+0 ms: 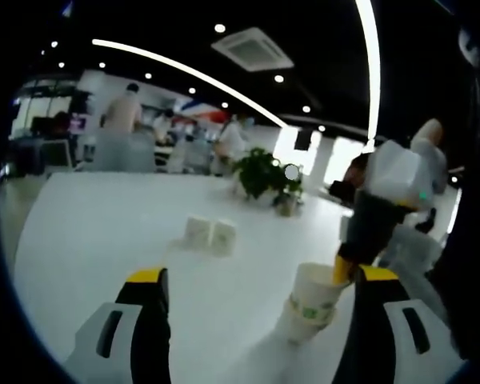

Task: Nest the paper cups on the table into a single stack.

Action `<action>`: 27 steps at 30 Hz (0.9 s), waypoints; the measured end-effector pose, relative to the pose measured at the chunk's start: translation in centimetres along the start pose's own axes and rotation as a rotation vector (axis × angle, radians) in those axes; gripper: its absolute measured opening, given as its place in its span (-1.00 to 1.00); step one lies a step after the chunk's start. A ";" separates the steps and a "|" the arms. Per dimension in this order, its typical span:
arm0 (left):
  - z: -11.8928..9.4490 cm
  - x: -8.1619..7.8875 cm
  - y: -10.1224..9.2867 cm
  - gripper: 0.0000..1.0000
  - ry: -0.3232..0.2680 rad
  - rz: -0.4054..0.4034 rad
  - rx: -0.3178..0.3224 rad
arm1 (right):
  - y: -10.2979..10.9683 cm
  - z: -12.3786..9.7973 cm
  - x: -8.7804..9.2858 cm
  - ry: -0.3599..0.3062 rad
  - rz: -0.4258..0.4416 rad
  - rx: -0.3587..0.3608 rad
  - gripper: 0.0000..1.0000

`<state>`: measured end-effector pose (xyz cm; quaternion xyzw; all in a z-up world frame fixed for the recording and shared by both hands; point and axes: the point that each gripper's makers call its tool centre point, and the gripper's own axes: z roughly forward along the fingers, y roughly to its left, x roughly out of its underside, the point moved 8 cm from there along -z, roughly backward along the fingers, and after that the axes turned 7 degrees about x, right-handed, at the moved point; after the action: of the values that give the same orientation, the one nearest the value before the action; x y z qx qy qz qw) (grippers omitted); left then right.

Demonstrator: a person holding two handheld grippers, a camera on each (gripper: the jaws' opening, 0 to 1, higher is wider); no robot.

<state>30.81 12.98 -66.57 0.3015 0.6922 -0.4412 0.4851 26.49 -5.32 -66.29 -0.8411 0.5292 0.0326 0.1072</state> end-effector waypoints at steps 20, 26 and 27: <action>-0.1 0.4 0.3 0.89 -0.006 -0.029 -0.002 | 0.1 0.8 -0.5 -0.074 -0.040 -0.032 -0.91; 0.0 0.6 0.3 0.89 -0.003 -0.035 -0.006 | 0.3 1.4 -0.4 -0.078 -0.014 -0.045 -0.83; -0.1 0.7 0.3 0.89 -0.003 -0.035 -0.006 | 0.3 1.4 -0.4 -0.085 -0.011 -0.044 -0.83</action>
<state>30.77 13.14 -67.26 0.2870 0.6979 -0.4481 0.4793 26.12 -4.75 -67.67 -0.8441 0.5185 0.0794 0.1113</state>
